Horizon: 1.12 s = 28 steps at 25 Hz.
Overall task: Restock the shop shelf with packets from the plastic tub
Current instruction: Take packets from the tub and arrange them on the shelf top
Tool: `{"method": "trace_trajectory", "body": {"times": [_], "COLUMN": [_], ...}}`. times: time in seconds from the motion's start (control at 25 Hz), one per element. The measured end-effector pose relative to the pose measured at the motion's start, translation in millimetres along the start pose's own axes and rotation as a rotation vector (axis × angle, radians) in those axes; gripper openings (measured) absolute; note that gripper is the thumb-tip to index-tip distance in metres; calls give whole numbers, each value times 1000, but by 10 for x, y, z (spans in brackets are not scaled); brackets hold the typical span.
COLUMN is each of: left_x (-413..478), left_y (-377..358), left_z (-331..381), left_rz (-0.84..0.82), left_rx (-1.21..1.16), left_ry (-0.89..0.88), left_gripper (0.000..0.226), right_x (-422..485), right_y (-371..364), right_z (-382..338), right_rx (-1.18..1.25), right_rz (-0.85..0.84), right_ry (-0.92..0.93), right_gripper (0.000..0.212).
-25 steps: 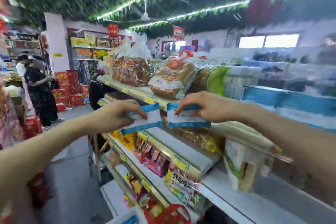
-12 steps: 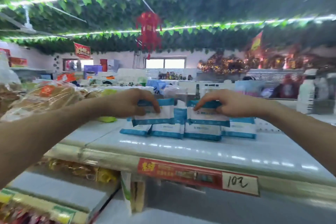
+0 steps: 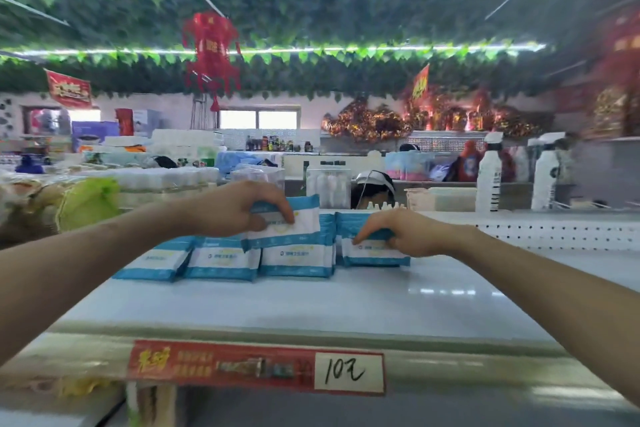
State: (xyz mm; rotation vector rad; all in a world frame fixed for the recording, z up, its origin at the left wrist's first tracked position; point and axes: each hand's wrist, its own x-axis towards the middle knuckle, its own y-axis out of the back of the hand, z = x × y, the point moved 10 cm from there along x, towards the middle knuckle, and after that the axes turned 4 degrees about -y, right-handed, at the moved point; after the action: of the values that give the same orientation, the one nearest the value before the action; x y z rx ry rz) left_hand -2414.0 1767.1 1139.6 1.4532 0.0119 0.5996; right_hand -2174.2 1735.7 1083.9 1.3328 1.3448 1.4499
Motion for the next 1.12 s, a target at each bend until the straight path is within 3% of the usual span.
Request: {"method": "trace_trajectory", "body": {"times": [0.16,0.28,0.44,0.6,0.72,0.92,1.12], "left_x": [83,100,252,577,888,1286,1489], "left_y": [-54,-64,-228,-601,-888,-1224,-1351], "left_z": [-10,-37,4,145,296,364,334], "left_rz": [12,41,42,-43,-124,-200,-169], "left_rx": [5,-1,-27,-46,-17,85,392], "left_ry": [18,29,14,-25,-93,-135,-216], "left_gripper": [46,44,44,43,45,63,64], "right_x": [248,250,180,137,-35,-459,-624], "right_y": [-149,-243,-356,-314,-11,333,416], "right_z": [-44,10,236,376,583,1042,1219], "right_rx": [-117,-462,-611,-514,-318,-293,-316], "right_rz": [-14,-5,-19,-2,125,292,348], "right_ry": [112,199,260,221,128,29,-16], "right_gripper": [51,59,69,74,83,84,79]}}
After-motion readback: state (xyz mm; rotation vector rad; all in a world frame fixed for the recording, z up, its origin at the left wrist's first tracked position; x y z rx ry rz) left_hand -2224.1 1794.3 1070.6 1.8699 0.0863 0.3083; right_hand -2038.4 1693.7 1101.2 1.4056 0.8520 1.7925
